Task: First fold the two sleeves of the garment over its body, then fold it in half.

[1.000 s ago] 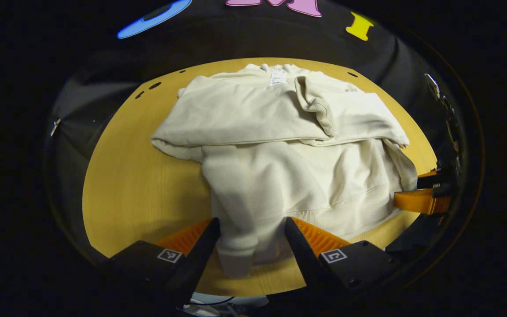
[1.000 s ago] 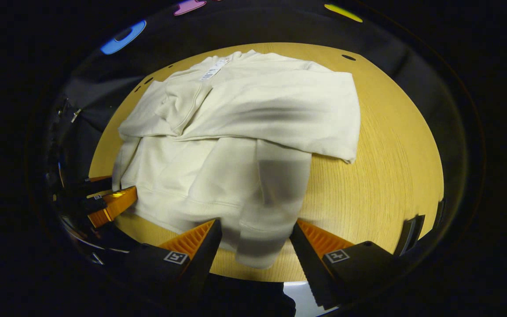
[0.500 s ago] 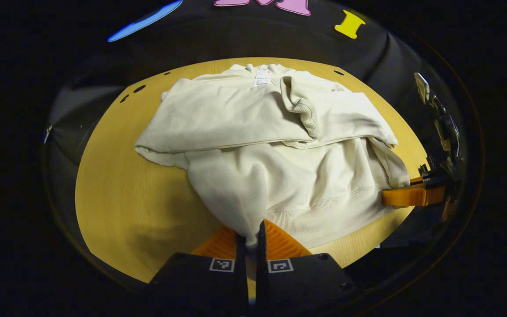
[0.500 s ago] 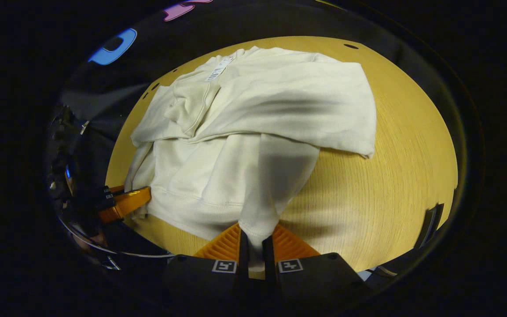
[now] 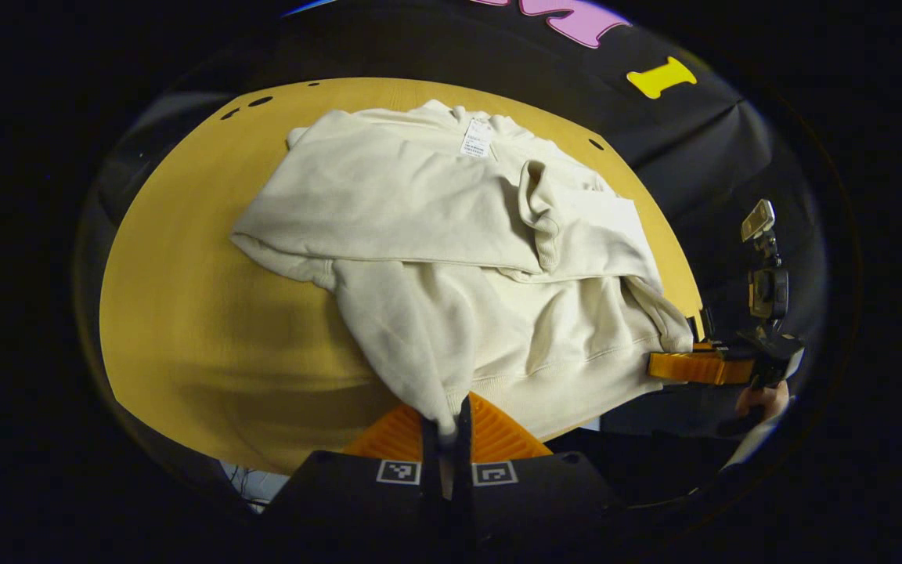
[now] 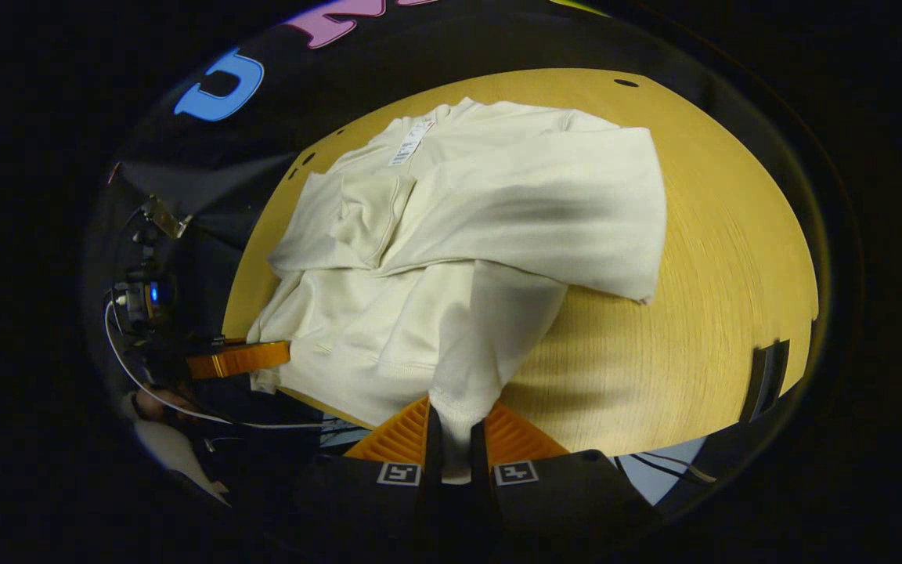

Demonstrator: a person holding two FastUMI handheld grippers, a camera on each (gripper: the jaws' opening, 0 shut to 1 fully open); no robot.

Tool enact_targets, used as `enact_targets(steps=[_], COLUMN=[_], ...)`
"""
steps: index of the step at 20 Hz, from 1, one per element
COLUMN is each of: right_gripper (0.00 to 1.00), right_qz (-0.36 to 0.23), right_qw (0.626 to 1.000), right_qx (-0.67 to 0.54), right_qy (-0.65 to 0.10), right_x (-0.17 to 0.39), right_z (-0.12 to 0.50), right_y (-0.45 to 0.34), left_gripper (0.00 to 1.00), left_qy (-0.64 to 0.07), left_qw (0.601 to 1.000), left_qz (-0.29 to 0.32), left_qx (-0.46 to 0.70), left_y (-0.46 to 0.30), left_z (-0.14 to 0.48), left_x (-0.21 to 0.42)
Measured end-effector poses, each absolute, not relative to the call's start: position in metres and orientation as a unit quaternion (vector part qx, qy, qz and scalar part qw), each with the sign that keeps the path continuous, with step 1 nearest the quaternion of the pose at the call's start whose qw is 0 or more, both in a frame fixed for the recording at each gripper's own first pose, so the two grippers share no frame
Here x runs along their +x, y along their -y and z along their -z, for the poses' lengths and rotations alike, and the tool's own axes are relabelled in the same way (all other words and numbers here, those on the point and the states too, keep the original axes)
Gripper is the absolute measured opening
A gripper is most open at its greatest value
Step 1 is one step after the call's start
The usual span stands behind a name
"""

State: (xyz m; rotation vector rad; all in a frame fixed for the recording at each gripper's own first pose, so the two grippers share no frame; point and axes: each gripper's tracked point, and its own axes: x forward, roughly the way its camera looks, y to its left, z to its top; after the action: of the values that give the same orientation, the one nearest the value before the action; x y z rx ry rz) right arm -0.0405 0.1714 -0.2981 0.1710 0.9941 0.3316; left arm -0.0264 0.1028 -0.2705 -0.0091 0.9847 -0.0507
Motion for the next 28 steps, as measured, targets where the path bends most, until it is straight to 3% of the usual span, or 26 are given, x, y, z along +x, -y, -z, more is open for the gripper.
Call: enact_targets(steps=[4, 9, 16, 28], right_gripper=[0.18, 0.19, 0.19, 0.18], right_qz=[-0.16, -0.165, -0.159, -0.105], right_qw=[0.878, 0.906, 0.918, 0.929], right_qx=[0.06, 0.068, 0.113, 0.1], right_qy=[-0.447, -0.385, -0.347, -0.342], right_x=[-0.031, 0.01, 0.073, 0.176], right_z=[0.272, 0.225, 0.187, 0.214], right_y=[-0.174, -0.188, -0.196, -0.191], left_gripper=[0.1, 0.09, 0.09, 0.09], left_qy=[-0.459, -0.43, -0.383, -0.386], left_qw=[0.888, 0.902, 0.923, 0.921], left_qz=[0.025, 0.029, 0.016, -0.038], left_qx=[-0.008, 0.001, -0.027, -0.044], left_y=[-0.099, -0.096, -0.097, -0.126], left_z=[0.243, 0.219, 0.175, 0.191], left_x=[-0.014, 0.017, 0.083, 0.203])
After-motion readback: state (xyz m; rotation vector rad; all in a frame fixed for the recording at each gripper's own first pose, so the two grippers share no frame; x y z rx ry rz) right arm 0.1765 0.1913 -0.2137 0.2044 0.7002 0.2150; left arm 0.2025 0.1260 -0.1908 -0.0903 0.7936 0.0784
